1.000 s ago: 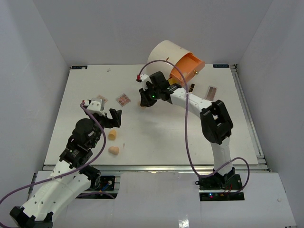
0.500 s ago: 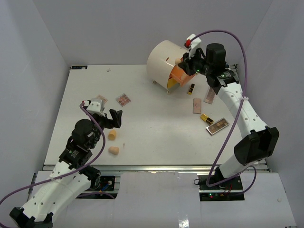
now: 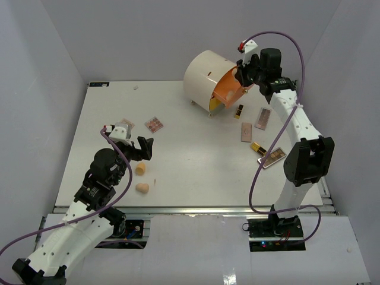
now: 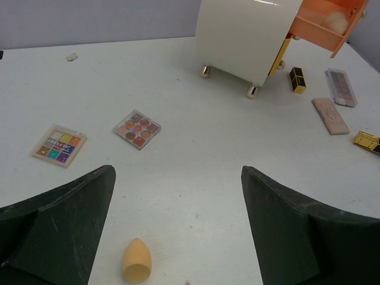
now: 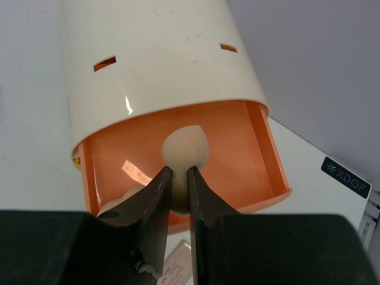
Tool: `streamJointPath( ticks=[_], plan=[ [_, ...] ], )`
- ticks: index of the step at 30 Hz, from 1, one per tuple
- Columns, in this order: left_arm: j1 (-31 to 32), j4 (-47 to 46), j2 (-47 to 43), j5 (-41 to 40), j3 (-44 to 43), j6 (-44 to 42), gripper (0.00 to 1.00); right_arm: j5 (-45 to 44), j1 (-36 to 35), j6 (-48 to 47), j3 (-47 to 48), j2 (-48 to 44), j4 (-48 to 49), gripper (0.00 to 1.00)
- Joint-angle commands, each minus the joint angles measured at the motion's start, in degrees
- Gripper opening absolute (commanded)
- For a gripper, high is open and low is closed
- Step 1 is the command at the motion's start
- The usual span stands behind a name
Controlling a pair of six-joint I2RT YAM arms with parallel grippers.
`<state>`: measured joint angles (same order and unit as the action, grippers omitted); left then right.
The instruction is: Organize the makeup
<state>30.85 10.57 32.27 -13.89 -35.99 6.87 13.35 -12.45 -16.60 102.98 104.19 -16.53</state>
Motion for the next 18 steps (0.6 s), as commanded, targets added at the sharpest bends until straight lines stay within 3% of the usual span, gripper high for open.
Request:
streamJointPath(
  ticks=[1, 6, 18],
  plan=[
    [-0.3, 0.2, 0.0, 0.9, -1.2, -0.3, 0.98, -1.6, 0.1, -0.3, 4.7, 1.8, 1.2, 0.30],
    [-0.3, 0.2, 0.1, 1.3, -1.2, -0.4, 0.98, -1.8, 0.1, -0.2, 5.8, 3.1, 1.0, 0.45],
    [-0.3, 0.4, 0.9, 1.8, -1.3, -0.4, 0.98, 0.3, 0.2, 0.3, 4.2, 0.7, 0.6, 0.62]
  ],
)
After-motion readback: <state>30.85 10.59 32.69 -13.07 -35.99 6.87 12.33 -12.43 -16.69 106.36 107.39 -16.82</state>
